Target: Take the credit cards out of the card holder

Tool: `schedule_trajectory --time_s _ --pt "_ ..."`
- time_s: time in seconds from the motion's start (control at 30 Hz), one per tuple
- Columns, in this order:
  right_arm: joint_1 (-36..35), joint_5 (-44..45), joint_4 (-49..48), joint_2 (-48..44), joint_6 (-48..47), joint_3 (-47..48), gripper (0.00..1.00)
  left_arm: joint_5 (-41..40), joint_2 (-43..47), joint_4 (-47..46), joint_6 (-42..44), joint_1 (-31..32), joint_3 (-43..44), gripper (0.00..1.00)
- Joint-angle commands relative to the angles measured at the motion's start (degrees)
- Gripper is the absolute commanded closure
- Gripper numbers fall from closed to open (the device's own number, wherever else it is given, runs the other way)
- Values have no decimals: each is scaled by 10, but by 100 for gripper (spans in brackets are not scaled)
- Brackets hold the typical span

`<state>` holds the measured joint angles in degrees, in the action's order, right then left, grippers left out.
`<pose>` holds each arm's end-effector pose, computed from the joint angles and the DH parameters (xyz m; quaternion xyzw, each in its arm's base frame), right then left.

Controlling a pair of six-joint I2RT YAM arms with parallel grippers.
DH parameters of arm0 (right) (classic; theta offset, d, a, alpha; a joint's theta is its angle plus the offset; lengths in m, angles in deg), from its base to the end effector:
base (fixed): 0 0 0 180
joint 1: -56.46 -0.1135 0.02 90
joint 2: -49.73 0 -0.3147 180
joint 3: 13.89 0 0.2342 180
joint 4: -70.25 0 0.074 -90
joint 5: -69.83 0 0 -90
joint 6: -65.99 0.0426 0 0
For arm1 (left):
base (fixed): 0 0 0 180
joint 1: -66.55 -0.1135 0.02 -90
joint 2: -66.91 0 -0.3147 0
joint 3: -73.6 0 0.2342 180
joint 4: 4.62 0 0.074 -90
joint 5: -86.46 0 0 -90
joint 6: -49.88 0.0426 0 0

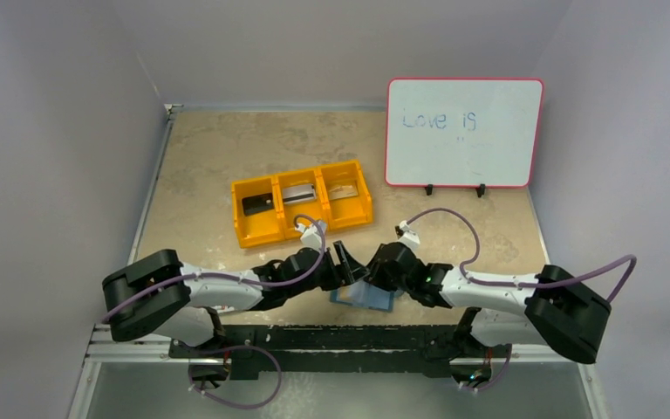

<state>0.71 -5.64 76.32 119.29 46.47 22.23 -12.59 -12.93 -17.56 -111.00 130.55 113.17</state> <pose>0.1183 0.1547 0.2060 0.1685 0.8829 0.3256 0.2933 0.1140 -0.2184 0.2186 -0.0920 0.8475 -0.4529 0.2611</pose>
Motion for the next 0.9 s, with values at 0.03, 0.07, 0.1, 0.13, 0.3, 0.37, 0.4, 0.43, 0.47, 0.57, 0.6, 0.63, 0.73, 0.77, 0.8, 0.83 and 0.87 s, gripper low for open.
schedule_trajectory --time_s 0.03,0.07,0.1,0.13,0.3,0.37,0.4,0.43,0.47,0.57,0.6,0.63,0.73,0.77,0.8,0.83,0.87 --pt "-2 35 71 -30 -10 7 72 -10 -42 68 32 10 5 28" --pt "-2 34 61 -38 -10 -1 74 -7 -46 63 35 12 8 28" --pt "-2 31 49 -45 -8 -10 75 -3 -49 53 37 15 10 29" --pt "-2 27 34 -53 -9 -19 76 -2 -51 50 38 17 13 29" --pt "-1 11 -16 -78 0 -51 80 -58 -38 80 4 23 2 31" --pt "-1 10 -26 -78 2 -55 80 -81 -19 81 -12 23 -13 32" --pt "0 9 -31 -76 2 -57 80 -88 -9 81 -18 23 -20 32" --pt "1 7 -38 -73 2 -58 80 -92 -2 77 -20 23 -25 32" --pt "1 3 -48 -69 2 -60 80 -93 3 72 -20 23 -29 32" --pt "3 -10 -83 -54 8 -68 80 -69 -2 66 -5 23 -20 34" --pt "5 -17 -102 -50 11 -75 80 -60 -8 70 0 23 -12 34" --pt "7 -24 -124 -47 15 -84 80 -51 -13 65 2 23 -9 35" --pt "8 -32 -151 -43 23 -94 80 -52 -2 39 -5 28 -15 39" --pt "9 -30 -144 -42 22 -91 80 -62 7 38 -5 31 -17 40" --pt "10 -28 -137 -41 20 -87 80 -72 19 50 -4 31 -15 40" --pt "10 -27 -135 -40 17 -86 80 -84 29 70 0 31 -9 40" --pt "11 -27 -137 -39 15 -86 81 -98 41 92 7 32 -2 39"
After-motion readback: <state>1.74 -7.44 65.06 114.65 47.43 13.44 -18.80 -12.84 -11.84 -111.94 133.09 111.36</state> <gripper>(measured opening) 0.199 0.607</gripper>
